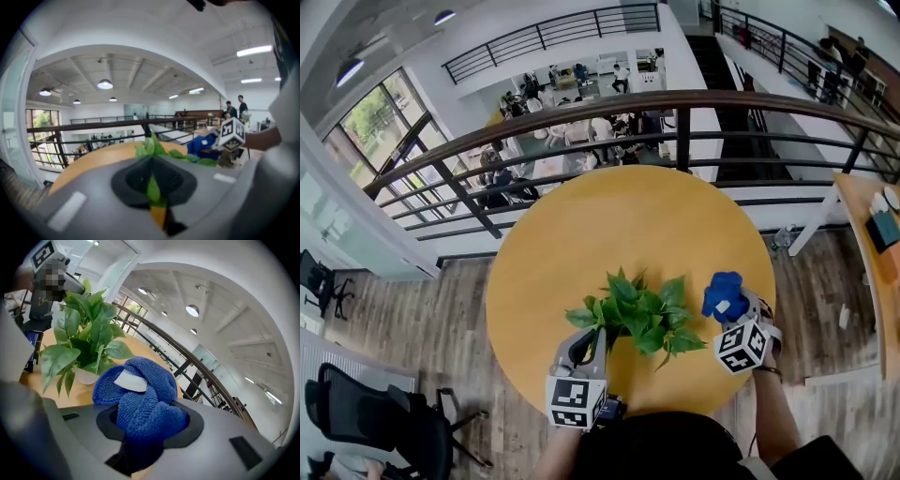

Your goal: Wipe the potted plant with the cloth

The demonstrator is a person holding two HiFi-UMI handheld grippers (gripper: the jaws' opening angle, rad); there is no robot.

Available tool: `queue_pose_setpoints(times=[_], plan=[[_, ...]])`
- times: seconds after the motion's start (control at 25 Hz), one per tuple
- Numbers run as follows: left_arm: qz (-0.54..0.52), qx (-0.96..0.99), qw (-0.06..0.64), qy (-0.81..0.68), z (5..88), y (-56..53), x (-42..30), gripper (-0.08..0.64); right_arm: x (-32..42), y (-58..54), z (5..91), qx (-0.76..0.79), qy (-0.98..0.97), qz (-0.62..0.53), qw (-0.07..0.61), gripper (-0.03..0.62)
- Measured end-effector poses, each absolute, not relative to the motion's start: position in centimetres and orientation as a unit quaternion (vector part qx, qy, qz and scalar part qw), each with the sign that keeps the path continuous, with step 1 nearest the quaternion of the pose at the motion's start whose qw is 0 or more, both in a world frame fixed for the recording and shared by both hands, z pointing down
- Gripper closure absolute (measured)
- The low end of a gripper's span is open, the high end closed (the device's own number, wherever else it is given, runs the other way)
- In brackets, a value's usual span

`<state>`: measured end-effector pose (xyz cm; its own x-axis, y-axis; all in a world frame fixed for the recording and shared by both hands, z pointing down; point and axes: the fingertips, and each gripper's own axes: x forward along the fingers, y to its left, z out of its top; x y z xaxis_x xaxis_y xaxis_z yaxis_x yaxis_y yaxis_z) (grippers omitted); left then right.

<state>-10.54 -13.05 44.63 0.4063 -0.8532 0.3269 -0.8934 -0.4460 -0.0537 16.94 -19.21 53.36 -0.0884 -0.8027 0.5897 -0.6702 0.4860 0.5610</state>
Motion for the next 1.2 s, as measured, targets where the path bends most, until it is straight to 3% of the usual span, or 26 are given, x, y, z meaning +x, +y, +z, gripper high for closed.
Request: queue_pose_setpoints(times=[0.24, 0.48, 0.76, 1.2], plan=[[0.154, 0.838, 0.063, -0.521, 44.4, -13.1, -10.4, 0.558, 12.7, -19.2, 46.0, 0.511, -0.794, -0.080, 0.319, 0.431], [0.152, 0.839, 0.063, -0.519, 44.6, -13.0, -10.2, 0.558, 3.1, -15.0, 41.7, 0.392, -0.885, -0.098, 0.231, 0.431], [0.150, 0.837, 0.067, -0.521, 44.7, -13.0, -10.7, 0.558, -1.6, -10.8, 46.3, 0.276, -0.916, -0.070, 0.284, 0.431], [0.150, 0.832, 0.071, -0.529, 44.9, -13.4, -11.5, 0.558, 7.4, -14.2, 50.6, 0.381, -0.858, 0.023, 0.342, 0.431]])
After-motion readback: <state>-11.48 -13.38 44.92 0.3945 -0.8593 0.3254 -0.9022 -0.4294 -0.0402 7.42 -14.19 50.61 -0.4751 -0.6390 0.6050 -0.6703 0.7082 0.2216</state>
